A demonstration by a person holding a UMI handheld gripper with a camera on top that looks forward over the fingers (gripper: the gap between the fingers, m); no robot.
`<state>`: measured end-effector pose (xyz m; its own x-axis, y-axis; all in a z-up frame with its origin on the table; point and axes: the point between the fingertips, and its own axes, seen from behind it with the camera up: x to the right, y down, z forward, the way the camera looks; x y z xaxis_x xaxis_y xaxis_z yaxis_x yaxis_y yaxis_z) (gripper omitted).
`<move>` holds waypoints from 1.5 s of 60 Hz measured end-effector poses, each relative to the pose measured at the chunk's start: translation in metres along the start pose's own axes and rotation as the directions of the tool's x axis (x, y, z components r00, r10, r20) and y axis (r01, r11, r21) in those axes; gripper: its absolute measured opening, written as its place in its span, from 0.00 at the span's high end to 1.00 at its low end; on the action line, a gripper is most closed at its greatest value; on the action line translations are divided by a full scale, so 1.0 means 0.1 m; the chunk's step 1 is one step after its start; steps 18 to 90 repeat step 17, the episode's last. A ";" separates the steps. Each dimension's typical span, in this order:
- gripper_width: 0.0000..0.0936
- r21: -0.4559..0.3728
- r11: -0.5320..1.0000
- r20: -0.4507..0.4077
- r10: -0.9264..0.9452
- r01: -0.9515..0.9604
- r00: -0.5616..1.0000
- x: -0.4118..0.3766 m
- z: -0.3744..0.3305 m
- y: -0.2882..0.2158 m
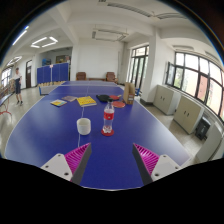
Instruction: Pour water
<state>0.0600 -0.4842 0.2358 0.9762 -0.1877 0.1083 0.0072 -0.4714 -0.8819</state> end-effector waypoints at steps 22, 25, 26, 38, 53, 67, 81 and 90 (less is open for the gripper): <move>0.09 0.003 1.000 -0.004 0.000 0.000 1.000 0.04 -0.09 0.02; 0.09 0.003 1.000 -0.004 0.000 0.000 1.000 0.04 -0.09 0.02; 0.09 0.003 1.000 -0.004 0.000 0.000 1.000 0.04 -0.09 0.02; 0.09 0.003 1.000 -0.004 0.000 0.000 1.000 0.04 -0.09 0.02; 0.09 0.003 1.000 -0.004 0.000 0.000 1.000 0.04 -0.09 0.02; 0.09 0.003 1.000 -0.004 0.000 0.000 1.000 0.04 -0.09 0.02; 0.09 0.003 1.000 -0.004 0.000 0.000 1.000 0.04 -0.09 0.02; 0.09 0.003 1.000 -0.004 0.000 0.000 1.000 0.04 -0.09 0.02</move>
